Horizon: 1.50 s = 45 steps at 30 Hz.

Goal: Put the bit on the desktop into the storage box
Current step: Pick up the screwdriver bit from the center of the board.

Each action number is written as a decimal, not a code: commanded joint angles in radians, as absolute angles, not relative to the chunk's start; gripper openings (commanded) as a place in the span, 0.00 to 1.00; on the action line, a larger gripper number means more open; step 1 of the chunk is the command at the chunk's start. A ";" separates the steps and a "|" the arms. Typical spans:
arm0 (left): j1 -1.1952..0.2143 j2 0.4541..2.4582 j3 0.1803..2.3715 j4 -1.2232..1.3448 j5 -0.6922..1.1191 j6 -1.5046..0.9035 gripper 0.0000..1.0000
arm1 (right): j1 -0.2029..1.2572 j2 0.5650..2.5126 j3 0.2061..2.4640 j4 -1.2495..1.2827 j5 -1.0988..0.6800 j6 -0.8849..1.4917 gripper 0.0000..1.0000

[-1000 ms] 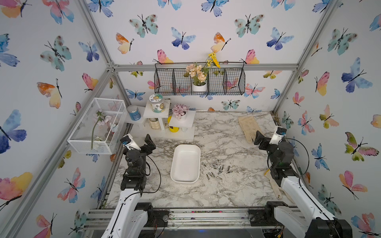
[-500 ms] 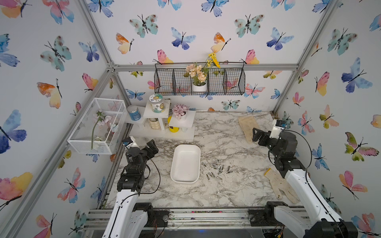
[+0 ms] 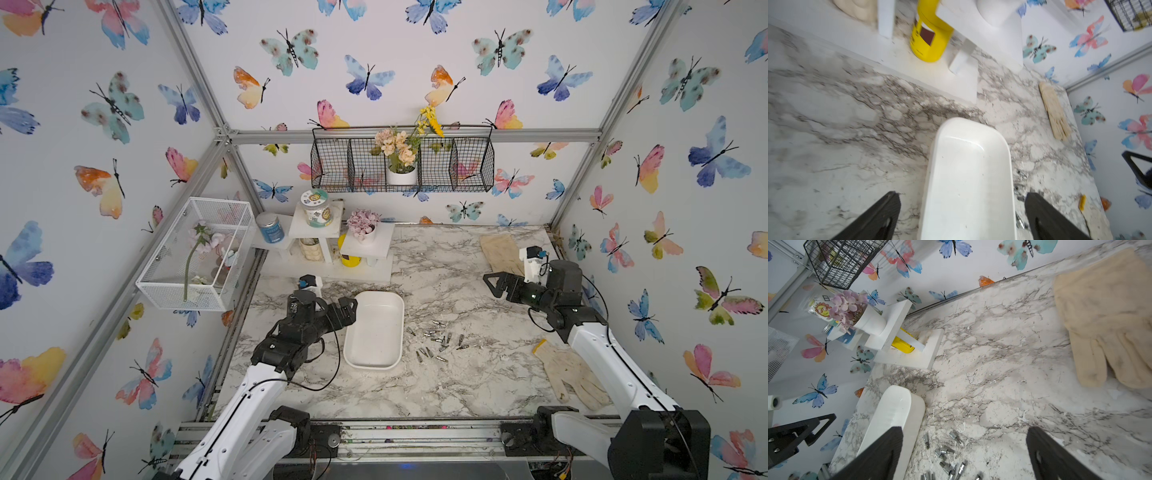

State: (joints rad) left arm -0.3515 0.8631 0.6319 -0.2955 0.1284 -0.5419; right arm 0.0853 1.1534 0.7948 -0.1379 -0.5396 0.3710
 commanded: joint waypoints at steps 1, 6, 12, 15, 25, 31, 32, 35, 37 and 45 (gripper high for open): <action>-0.440 0.882 0.655 -0.367 0.053 -0.584 0.99 | 0.193 1.185 0.836 -0.233 -0.557 0.330 0.98; -0.451 0.887 0.650 -0.386 0.044 -0.597 0.99 | 0.435 1.277 0.892 -0.300 -0.427 0.304 0.97; -0.451 0.870 0.663 -0.438 -0.013 -0.600 0.99 | 0.566 1.352 0.890 -0.287 -0.383 0.307 0.92; -0.445 0.859 0.654 -0.449 -0.041 -0.604 0.99 | 0.616 1.393 0.890 -0.294 -0.359 0.286 0.86; -0.295 0.838 0.559 -0.382 0.188 -0.597 0.99 | 0.734 1.472 0.891 -0.256 -0.217 0.240 0.76; -0.281 0.845 0.485 -0.313 0.278 -0.609 0.99 | 0.770 1.530 0.909 -0.244 -0.170 0.212 0.67; -0.281 0.844 0.477 -0.303 0.285 -0.611 0.99 | 0.773 1.544 0.913 -0.242 -0.170 0.207 0.64; -0.274 0.847 0.454 -0.272 0.312 -0.620 0.99 | 0.783 1.588 0.936 -0.257 -0.159 0.192 0.58; -0.265 0.854 0.445 -0.255 0.334 -0.624 0.99 | 0.791 1.608 0.945 -0.256 -0.147 0.184 0.55; -0.246 0.890 0.449 -0.250 0.371 -0.621 0.99 | 0.819 1.700 0.997 -0.213 -0.135 0.167 0.48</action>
State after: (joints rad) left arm -0.2569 0.8829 0.4412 -0.2623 0.3214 -0.6224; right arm 0.8070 1.6619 0.9592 -0.2375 -0.1616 0.1875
